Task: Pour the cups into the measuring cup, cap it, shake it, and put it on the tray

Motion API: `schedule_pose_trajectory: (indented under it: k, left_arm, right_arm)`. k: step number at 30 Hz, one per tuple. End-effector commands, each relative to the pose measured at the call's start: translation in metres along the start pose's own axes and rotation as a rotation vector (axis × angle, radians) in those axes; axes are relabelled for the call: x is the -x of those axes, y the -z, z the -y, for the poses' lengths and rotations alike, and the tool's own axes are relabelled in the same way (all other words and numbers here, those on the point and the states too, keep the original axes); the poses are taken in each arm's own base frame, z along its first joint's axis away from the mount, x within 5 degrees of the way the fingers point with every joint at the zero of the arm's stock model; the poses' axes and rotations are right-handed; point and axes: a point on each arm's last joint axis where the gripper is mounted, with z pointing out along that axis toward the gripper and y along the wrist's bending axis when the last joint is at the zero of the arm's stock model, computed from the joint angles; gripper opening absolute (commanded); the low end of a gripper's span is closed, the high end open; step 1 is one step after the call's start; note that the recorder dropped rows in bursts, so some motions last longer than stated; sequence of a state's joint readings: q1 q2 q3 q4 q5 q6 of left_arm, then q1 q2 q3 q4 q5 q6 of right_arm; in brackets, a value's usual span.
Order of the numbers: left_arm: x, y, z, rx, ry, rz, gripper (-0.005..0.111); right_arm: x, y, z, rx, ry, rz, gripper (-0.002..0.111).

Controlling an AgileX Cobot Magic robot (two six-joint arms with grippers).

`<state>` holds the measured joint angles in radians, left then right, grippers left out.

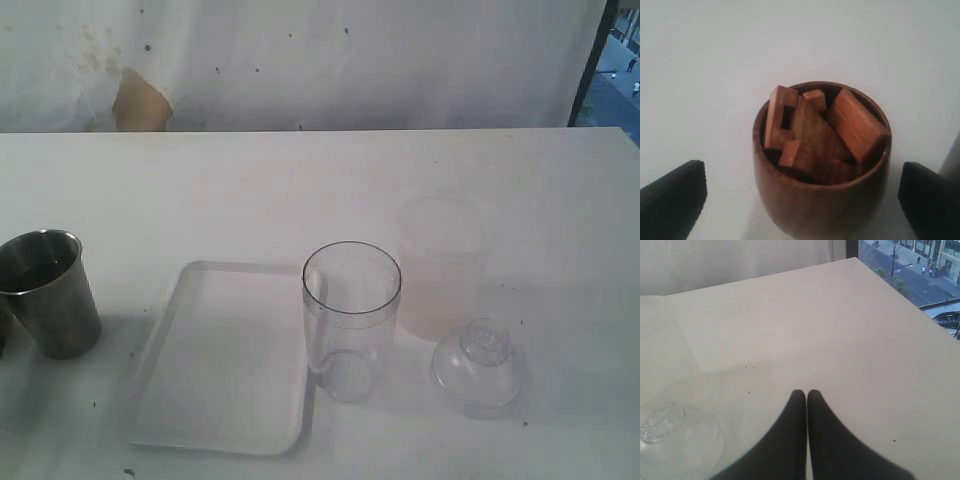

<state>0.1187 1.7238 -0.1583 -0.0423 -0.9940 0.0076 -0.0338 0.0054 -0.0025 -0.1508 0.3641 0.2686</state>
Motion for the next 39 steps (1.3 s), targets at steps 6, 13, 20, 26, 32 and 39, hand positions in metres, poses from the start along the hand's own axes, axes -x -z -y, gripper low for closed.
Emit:
schedule_pose_trajectory:
  k: [6, 13, 20, 26, 32, 39]
  left_arm:
    - [0.000, -0.013, 0.001, -0.002, -0.031, 0.050, 0.105]
    - [-0.005, -0.016, 0.000, 0.007, -0.048, 0.049, 0.105]
    - [-0.010, -0.024, -0.006, 0.073, -0.019, 0.033, 0.105]
    - [-0.011, -0.035, -0.003, 0.049, -0.017, 0.023, 0.105]
    - [-0.015, -0.040, -0.003, 0.053, -0.007, 0.018, 0.105]
    - [-0.015, -0.040, -0.003, 0.053, -0.007, 0.020, 0.081]
  right_arm:
    - [0.000, 0.000, 0.000, 0.007, -0.018, 0.015, 0.000]
    - [0.000, 0.000, 0.000, 0.007, -0.022, 0.015, 0.000]
    - [0.000, 0.000, 0.000, 0.007, -0.022, 0.015, 0.000]
    - [0.000, 0.000, 0.000, 0.007, -0.022, 0.015, 0.000]
    - [0.000, 0.000, 0.000, 0.007, -0.022, 0.015, 0.000]
    - [0.000, 0.000, 0.000, 0.007, -0.022, 0.015, 0.000]
